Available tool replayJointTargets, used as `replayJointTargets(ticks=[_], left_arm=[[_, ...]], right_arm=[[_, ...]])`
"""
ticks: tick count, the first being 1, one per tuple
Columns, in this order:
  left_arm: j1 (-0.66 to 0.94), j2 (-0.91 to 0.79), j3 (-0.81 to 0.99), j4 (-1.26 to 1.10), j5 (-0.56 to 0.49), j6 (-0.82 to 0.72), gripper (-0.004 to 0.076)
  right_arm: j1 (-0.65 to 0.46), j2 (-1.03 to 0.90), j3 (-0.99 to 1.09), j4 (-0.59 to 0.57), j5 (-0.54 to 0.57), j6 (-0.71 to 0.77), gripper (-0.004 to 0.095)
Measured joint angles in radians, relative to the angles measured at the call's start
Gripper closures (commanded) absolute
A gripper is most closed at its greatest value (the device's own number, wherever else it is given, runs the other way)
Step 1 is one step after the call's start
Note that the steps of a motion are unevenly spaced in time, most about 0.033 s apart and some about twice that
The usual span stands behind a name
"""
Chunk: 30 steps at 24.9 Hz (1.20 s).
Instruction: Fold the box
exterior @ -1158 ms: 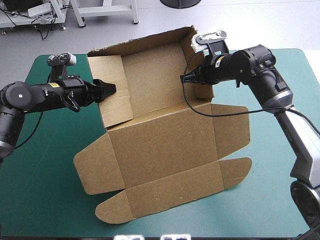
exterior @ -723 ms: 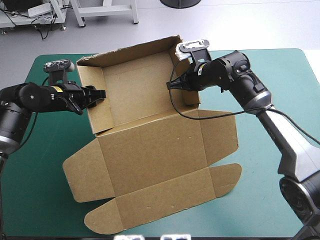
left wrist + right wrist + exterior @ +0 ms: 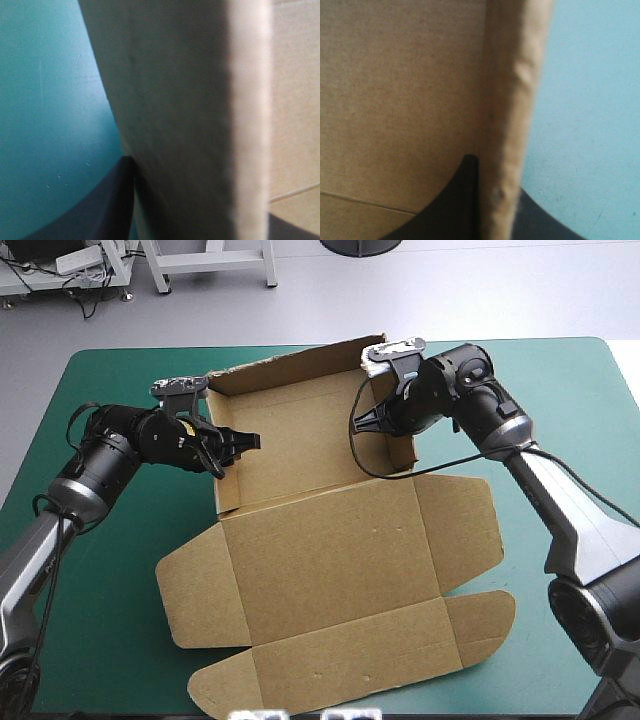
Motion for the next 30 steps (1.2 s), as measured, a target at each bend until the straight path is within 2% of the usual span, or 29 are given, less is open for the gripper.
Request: replayJointTargets(ticks=[4,14,21,30], left_arm=[[0.000,0.000,0.000,0.018,0.029,0.054,0.0722],[-0.006,0.017,0.000,0.044,0.126,0.096,0.0724],[-0.006,0.097,0.000,0.035,0.209,0.120,0.0724],[-0.006,0.211,0.000,0.038,0.243,0.128,0.0724]], right_arm=[[-0.002,0.004,0.000,0.016,0.015,-0.002,0.0926],[0.005,0.013,0.010,-0.011,0.118,-0.001,0.0926],[0.010,0.054,0.096,0.011,0.125,-0.002,0.0926],[0.010,0.160,0.132,0.041,0.122,-0.002,0.0926]])
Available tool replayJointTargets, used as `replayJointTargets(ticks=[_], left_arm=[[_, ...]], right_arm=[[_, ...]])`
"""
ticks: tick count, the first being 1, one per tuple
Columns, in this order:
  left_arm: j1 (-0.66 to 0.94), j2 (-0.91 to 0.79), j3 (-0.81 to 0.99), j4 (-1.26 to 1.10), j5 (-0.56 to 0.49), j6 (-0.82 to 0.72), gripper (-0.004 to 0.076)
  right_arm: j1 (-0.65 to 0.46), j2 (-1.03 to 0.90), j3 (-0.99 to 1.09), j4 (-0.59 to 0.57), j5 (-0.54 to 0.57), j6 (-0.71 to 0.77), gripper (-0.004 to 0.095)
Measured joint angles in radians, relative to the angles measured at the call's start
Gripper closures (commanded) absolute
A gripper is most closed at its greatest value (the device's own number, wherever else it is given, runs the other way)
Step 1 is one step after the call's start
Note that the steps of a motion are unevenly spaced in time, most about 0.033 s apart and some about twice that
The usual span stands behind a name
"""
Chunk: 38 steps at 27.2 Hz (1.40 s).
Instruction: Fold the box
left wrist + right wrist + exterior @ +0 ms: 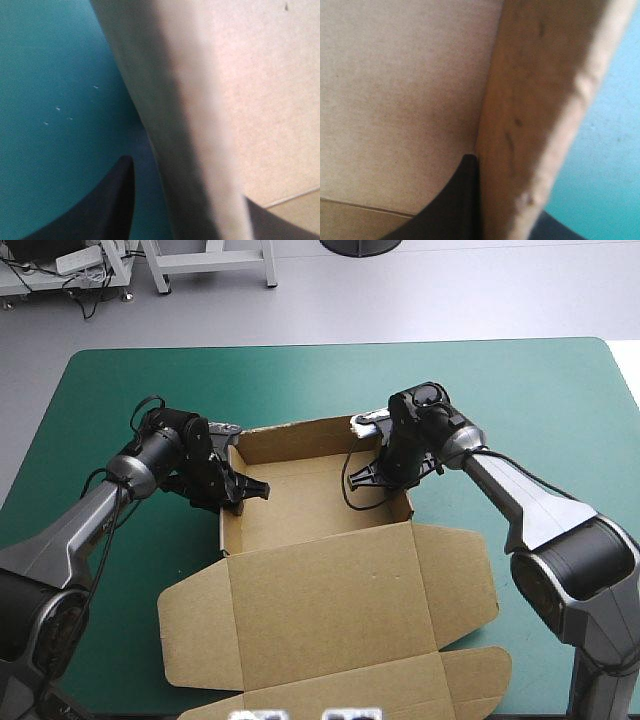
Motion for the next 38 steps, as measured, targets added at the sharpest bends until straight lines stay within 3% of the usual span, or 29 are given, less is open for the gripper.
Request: replayJointTargets(ticks=[9,11,15,17,19,21,29,38], left_arm=[[0.000,0.026,0.000,0.010,0.001,-0.009,0.0724],[0.000,0.027,0.000,0.010,0.002,-0.012,0.0703],[0.000,0.027,-0.002,0.005,0.024,0.007,0.0498],[0.000,0.027,-0.004,0.006,0.028,0.016,0.0349],[0.000,0.027,-0.003,0.013,0.036,0.031,0.0225],[0.000,0.027,-0.003,0.019,0.049,0.044,0.0134],[-0.009,0.006,-0.015,0.023,0.079,0.049,0.0106],[-0.009,-0.137,-0.181,0.030,0.095,0.064,0.0106]], right_arm=[[0.000,0.027,0.000,0.011,-0.003,0.011,0.0921],[0.000,0.027,0.000,0.011,-0.003,0.011,0.0872],[0.001,0.027,0.001,0.018,0.011,-0.019,0.0542],[0.004,0.027,0.002,0.024,0.016,-0.035,0.0344],[0.008,0.027,0.003,0.029,0.016,-0.047,0.0199],[0.009,0.026,0.003,0.034,0.009,-0.057,0.0117],[0.010,0.014,0.002,0.034,0.004,-0.104,0.0113],[0.010,-0.118,-0.003,-0.008,0.007,-0.139,0.0114]])
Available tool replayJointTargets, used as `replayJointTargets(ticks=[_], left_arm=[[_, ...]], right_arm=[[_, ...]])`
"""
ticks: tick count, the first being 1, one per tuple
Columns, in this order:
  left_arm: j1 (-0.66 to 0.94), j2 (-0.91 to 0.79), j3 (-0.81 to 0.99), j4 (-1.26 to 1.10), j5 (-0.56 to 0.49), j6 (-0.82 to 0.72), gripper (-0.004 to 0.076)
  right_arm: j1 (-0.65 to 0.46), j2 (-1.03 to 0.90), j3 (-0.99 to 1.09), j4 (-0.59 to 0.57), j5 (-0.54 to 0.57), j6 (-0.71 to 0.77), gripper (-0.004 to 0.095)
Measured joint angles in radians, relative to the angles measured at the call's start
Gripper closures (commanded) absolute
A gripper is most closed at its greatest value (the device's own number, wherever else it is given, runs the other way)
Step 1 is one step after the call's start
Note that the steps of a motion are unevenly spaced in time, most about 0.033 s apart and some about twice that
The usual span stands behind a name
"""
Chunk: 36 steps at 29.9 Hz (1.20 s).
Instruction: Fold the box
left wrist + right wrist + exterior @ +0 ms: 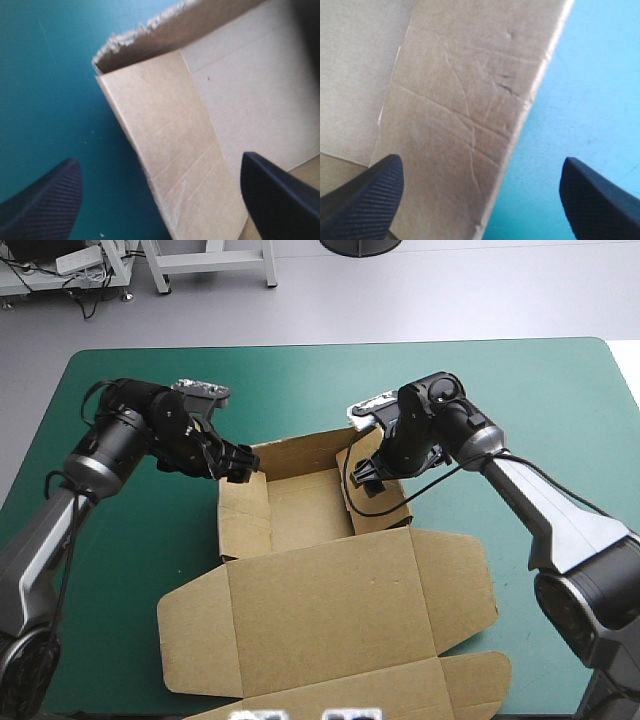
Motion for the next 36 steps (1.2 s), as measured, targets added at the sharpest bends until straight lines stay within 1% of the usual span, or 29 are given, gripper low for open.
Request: replayJointTargets(ticks=[4,6,11,15,20,24,28,33,36], left_arm=[[0.000,-0.078,-0.061,0.032,0.016,0.008,0.0110],[0.000,-0.133,-0.071,0.066,0.025,0.019,0.0125],[0.000,-0.286,-0.072,0.159,0.036,0.048,0.0172],[0.000,-0.420,-0.074,0.175,0.036,0.063,0.0209],[0.000,-0.601,-0.031,0.188,0.036,0.064,0.0218],[0.000,-0.738,0.081,0.212,0.037,0.064,0.0218],[0.000,-0.834,0.245,0.216,0.038,0.056,0.0218],[0.000,-0.890,0.459,0.233,0.037,0.038,0.0229],[0.000,-0.902,0.542,0.243,0.037,0.026,0.0232]], right_arm=[[0.000,-0.094,0.000,-0.032,0.002,-0.004,0.0115],[0.000,-0.143,0.000,-0.044,0.004,-0.008,0.0115],[0.000,-0.286,0.000,-0.049,0.013,-0.042,0.0115],[0.000,-0.380,-0.002,-0.049,0.018,-0.063,0.0115],[0.000,-0.428,-0.002,-0.055,0.018,-0.078,0.0115],[0.000,-0.412,-0.002,-0.055,0.018,-0.095,0.0115],[0.000,-0.356,-0.002,-0.037,0.018,-0.098,0.0117],[0.000,-0.255,-0.002,-0.033,0.018,-0.098,0.0117],[0.000,-0.179,-0.002,-0.033,0.018,-0.098,0.0117]])
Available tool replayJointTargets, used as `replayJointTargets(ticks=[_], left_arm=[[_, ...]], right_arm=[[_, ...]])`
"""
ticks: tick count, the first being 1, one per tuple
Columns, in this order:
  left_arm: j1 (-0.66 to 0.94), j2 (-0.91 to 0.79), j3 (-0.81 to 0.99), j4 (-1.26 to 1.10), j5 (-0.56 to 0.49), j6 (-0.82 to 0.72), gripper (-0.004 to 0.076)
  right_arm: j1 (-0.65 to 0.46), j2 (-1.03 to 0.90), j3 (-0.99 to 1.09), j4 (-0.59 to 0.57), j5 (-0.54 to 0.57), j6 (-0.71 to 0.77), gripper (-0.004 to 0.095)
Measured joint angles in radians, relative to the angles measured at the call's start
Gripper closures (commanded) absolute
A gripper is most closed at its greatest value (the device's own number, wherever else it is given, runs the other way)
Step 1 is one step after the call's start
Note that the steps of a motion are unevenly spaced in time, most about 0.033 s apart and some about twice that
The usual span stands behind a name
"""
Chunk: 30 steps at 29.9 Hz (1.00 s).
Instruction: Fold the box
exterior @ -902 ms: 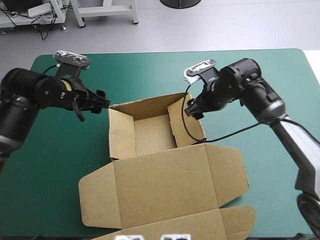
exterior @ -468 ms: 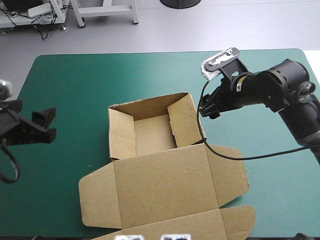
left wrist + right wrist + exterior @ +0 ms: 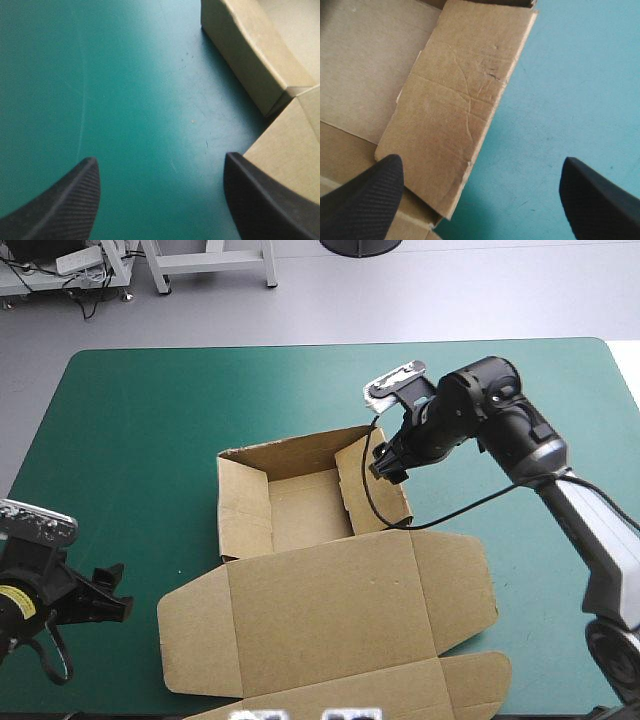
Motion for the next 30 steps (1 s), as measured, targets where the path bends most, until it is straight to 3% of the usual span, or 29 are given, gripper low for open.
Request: replayJointTargets(ticks=[4,12,14,19,30], left_arm=[[0.000,-0.013,0.036,0.005,0.000,-0.010,0.0232],[0.000,-0.057,0.038,0.032,0.000,-0.014,0.0232],[0.000,-0.070,0.038,0.043,0.000,-0.015,0.0232],[0.000,-0.093,0.038,0.047,0.000,-0.019,0.0232],[0.000,-0.094,0.038,0.046,0.000,-0.022,0.0232]], right_arm=[[0.000,0.105,0.000,-0.001,-0.006,0.002,0.0145],[0.000,0.282,0.000,0.005,-0.017,0.012,0.0304],[0.000,0.311,0.000,0.022,-0.022,0.018,0.0425],[0.000,0.332,0.000,0.048,-0.046,0.019,0.0931],[-0.051,0.333,-0.108,-0.040,-0.057,-0.026,0.0926]])
